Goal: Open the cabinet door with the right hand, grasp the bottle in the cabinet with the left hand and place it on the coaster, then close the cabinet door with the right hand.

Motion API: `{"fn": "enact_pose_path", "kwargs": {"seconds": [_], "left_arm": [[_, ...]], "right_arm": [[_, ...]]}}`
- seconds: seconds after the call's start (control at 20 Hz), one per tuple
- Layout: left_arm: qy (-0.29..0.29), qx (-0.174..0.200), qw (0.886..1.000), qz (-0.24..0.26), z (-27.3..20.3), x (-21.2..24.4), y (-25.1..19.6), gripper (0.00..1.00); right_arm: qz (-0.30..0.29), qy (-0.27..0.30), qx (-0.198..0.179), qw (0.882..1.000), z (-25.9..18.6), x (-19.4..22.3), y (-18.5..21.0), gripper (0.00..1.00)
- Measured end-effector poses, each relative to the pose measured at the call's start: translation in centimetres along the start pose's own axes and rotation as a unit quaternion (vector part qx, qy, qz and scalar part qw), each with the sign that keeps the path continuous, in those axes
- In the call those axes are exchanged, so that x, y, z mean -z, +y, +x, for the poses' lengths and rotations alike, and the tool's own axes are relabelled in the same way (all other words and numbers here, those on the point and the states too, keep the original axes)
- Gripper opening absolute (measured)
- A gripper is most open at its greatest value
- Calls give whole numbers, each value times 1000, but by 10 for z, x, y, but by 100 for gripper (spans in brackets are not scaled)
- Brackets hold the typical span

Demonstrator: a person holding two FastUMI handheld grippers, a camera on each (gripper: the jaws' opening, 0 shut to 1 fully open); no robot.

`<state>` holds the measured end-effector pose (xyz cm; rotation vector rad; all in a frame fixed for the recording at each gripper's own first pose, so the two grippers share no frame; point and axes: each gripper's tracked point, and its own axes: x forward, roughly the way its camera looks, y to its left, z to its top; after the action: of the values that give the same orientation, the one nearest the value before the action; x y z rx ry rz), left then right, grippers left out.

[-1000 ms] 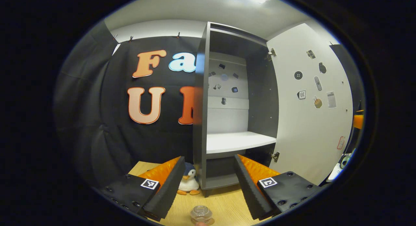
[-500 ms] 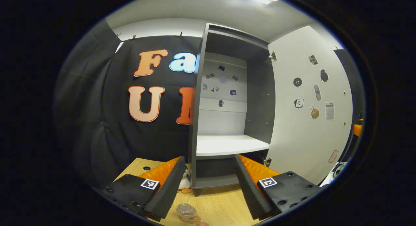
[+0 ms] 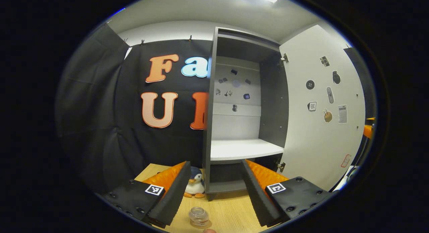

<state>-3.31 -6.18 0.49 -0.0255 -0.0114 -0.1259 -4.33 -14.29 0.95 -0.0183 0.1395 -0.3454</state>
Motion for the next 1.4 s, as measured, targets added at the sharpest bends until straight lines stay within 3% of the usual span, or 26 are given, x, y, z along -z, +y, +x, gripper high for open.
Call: {"fn": "enact_pose_path", "kwargs": {"seconds": [0.1, 0.15, 0.45, 0.5, 0.55, 0.7, 0.75, 1.0, 1.4], "left_arm": [[2, -7, 1000, 5, -5, 0, 6, 95], [2, -12, 1000, 5, -7, -1, 10, 95], [1, -25, 1000, -7, -14, -1, 31, 96], [-1, -26, 1000, -8, -13, -2, 35, 95], [-1, -27, 1000, -10, -12, -1, 39, 96], [-3, -22, 1000, -7, -4, -3, 53, 96], [-5, -22, 1000, -2, 1, -5, 58, 96], [-15, -13, 1000, 0, 22, -10, 77, 96], [-14, -17, 1000, 4, 45, -5, 115, 96]], "right_arm": [[20, 6, -12, 1000, -3, 0, 8, 82], [33, 9, -20, 999, -6, 0, 14, 86], [77, 13, -84, 993, -13, -6, 69, 86], [77, 12, -91, 993, -13, -8, 78, 81], [76, 11, -95, 993, -14, -9, 85, 86], [79, 6, -106, 991, -11, -18, 112, 81], [84, 9, -113, 990, -11, -20, 123, 86], [98, 1, -158, 983, 2, -35, 189, 86], [111, -1, -194, 975, 37, -49, 283, 94]]}}
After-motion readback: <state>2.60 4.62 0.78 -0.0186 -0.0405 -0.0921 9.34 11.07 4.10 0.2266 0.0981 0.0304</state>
